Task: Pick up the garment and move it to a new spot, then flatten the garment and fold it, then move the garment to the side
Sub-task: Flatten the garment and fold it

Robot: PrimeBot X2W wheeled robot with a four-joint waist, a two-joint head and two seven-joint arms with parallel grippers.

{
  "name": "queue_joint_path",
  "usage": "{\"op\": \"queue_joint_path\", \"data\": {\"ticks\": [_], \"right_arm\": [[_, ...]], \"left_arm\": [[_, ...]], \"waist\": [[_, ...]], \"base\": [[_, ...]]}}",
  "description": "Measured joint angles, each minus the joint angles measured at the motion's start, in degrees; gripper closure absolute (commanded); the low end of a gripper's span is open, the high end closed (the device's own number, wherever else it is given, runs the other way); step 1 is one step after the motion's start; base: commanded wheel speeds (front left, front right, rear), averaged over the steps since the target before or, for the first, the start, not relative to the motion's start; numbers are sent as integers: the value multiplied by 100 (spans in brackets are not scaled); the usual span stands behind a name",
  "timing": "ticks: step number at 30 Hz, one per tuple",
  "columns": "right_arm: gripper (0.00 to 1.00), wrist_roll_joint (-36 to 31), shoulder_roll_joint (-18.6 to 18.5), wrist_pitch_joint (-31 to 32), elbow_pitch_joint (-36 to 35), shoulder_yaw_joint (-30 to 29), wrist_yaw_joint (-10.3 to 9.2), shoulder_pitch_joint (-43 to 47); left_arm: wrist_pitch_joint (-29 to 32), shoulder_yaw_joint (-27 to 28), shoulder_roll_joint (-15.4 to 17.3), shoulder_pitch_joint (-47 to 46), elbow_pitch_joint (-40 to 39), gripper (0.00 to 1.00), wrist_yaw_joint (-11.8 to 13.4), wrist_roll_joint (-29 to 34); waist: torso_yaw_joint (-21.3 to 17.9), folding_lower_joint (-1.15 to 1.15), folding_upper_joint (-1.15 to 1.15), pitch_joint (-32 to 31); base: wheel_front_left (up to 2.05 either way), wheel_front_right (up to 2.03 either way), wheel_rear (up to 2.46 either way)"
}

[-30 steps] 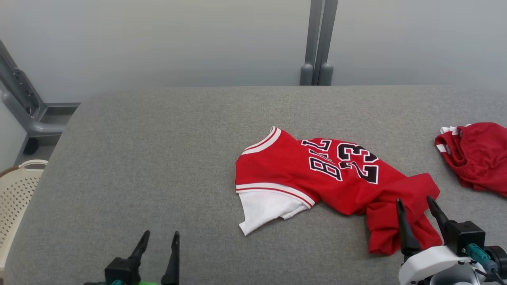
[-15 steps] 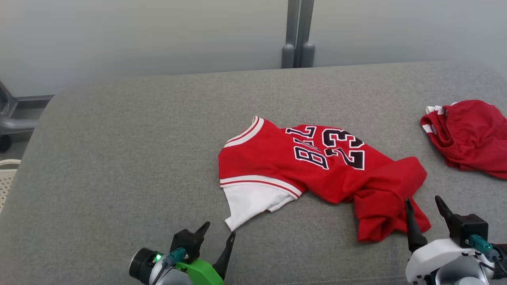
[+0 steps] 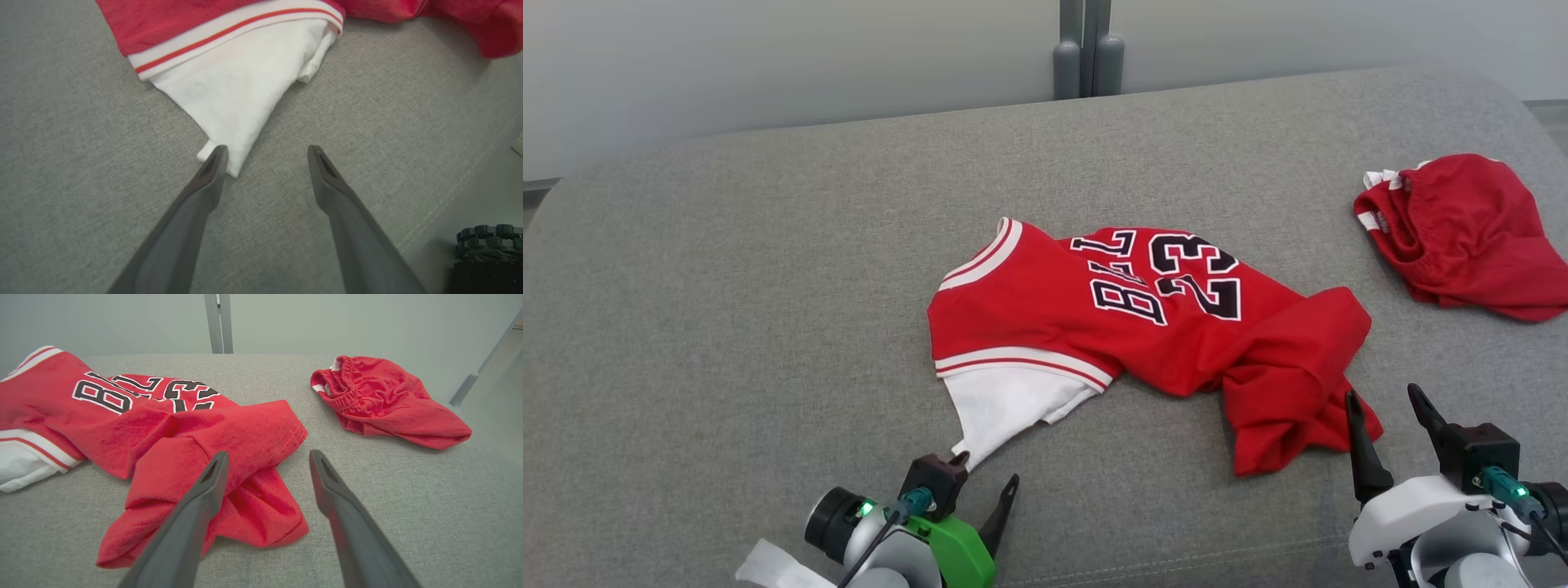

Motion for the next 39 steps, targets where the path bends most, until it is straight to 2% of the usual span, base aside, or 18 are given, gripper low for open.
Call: {"op": "queue_joint_path", "data": {"ticks": [5,7,16,17,18,19,20,29,39], "right_arm": [[0,1,0,-16,1,7,0,-6],[0,1,0,-18,1,14,0,-7],[0,21,-1,-5,59,119,0,-56],[0,27,0,23,93,145,0,-61],[0,35,1,70,130,164,0,-71],[0,37,0,118,165,188,0,-89],[0,43,-2,183,205,218,0,-116],[0,160,0,833,566,310,0,-339],[0,196,0,868,865,482,0,-788]], "left_arm": [[-59,0,-33,-127,333,0,3,-90],[-58,36,-53,-171,476,0,77,-145],[-143,-53,-118,-394,782,0,55,-303],[-144,-59,-125,-424,814,4,54,-327],[-145,-69,-134,-450,837,43,51,-346],[-162,-69,-140,-476,859,68,48,-369],[-192,-54,-147,-498,879,98,47,-412],[-198,-75,-219,-681,1026,100,30,-693],[-272,-127,-231,-774,1051,100,37,-778]], "waist": [[-62,0,0,57],[-69,0,0,68],[-44,0,0,138],[-39,0,0,148],[-35,0,0,160],[-32,0,0,171],[-30,0,0,182],[66,0,0,211],[204,0,0,249]], "base": [[0,0,0],[0,0,0],[0,0,0],[0,0,0],[0,0,0],[0,0,0],[0,0,0],[0,0,0],[0,0,0]]}}
